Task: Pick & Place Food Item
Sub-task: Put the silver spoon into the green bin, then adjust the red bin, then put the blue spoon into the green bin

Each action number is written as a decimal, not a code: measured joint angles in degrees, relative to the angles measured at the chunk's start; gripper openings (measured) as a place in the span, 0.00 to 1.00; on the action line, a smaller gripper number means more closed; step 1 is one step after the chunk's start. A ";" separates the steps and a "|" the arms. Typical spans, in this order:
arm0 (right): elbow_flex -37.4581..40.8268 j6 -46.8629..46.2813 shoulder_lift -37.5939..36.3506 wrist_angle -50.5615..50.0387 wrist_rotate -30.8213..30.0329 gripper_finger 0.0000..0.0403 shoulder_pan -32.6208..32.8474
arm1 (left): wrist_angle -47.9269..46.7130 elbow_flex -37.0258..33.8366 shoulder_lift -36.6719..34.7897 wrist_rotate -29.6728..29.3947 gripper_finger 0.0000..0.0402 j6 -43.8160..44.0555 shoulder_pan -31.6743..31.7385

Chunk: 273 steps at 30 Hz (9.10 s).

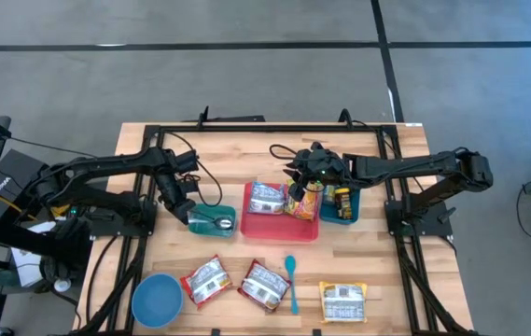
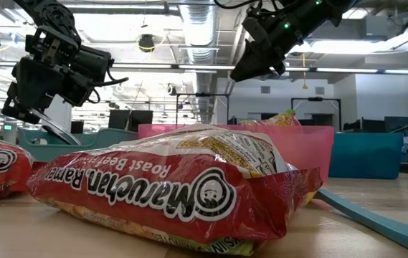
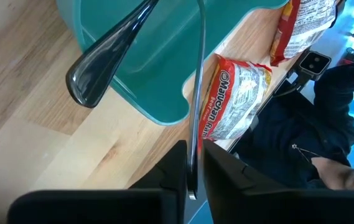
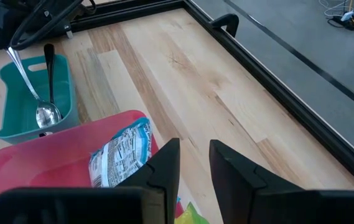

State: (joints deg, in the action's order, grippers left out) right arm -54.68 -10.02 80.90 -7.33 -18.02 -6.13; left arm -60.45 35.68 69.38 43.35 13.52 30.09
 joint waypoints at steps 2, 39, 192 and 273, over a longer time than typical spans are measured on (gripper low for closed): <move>0.00 0.00 0.00 0.00 0.00 0.20 0.00 | 0.00 0.00 0.00 0.00 0.11 0.02 0.00; 0.00 -0.02 0.00 -0.02 0.07 0.20 0.00 | -0.15 0.00 0.00 -7.39 0.17 -1.16 0.00; 15.04 -30.56 14.65 16.60 12.25 0.20 28.97 | 81.53 -0.11 -7.41 -24.50 0.18 -7.26 -31.30; 14.99 -35.04 10.32 13.81 11.63 0.00 30.76 | 81.48 -0.11 -7.41 -24.50 0.18 -7.26 -31.31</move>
State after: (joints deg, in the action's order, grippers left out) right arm -39.68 -45.06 91.22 6.48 -6.39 24.63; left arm 21.04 35.57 61.98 18.85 6.26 -1.22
